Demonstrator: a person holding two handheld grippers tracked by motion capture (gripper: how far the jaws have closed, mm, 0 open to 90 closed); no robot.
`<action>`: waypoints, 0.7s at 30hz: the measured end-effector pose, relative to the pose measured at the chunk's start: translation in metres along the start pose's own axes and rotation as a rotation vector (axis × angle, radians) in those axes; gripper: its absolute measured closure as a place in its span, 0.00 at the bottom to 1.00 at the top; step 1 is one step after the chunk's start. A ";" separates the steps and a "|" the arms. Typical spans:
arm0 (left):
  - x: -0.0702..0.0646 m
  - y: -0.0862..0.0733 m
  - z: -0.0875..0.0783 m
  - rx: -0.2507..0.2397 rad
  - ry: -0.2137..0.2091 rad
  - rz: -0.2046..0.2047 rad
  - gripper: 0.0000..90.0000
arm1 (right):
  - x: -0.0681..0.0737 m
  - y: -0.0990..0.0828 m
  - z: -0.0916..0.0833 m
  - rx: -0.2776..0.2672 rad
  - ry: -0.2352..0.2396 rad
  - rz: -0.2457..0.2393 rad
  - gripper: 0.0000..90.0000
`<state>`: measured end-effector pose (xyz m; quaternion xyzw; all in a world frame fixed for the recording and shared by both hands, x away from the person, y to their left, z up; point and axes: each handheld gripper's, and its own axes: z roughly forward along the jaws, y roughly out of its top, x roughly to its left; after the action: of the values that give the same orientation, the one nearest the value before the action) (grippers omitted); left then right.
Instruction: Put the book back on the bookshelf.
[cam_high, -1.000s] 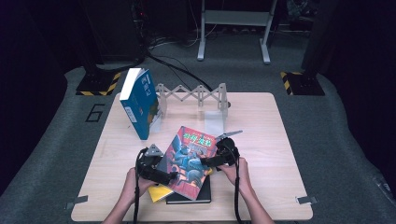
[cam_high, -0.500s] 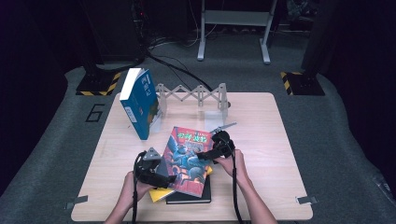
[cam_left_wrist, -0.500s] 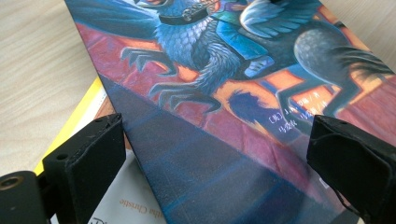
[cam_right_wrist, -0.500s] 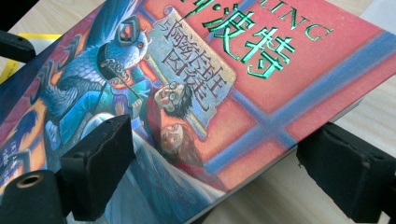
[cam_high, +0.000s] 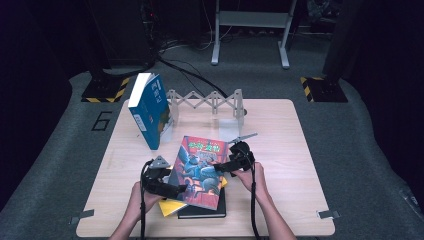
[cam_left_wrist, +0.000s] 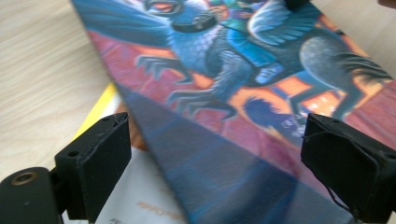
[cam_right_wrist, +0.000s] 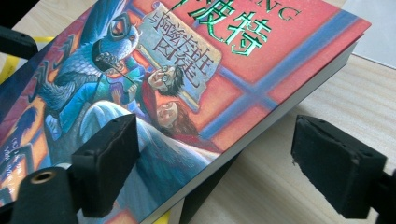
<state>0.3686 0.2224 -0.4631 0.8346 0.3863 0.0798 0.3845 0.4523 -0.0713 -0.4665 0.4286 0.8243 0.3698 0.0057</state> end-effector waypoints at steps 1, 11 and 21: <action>0.000 0.001 0.000 0.009 0.004 0.011 0.10 | 0.000 0.000 0.000 -0.003 0.002 -0.004 0.20; -0.005 0.002 -0.005 0.000 -0.002 0.029 0.12 | 0.002 0.006 -0.001 -0.023 -0.016 -0.016 0.30; -0.004 0.003 -0.006 -0.005 -0.032 -0.003 0.13 | -0.002 0.018 0.009 -0.017 0.006 -0.027 0.29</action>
<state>0.3647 0.2216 -0.4556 0.8343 0.3811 0.0667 0.3928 0.4692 -0.0612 -0.4631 0.4163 0.8268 0.3782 0.0119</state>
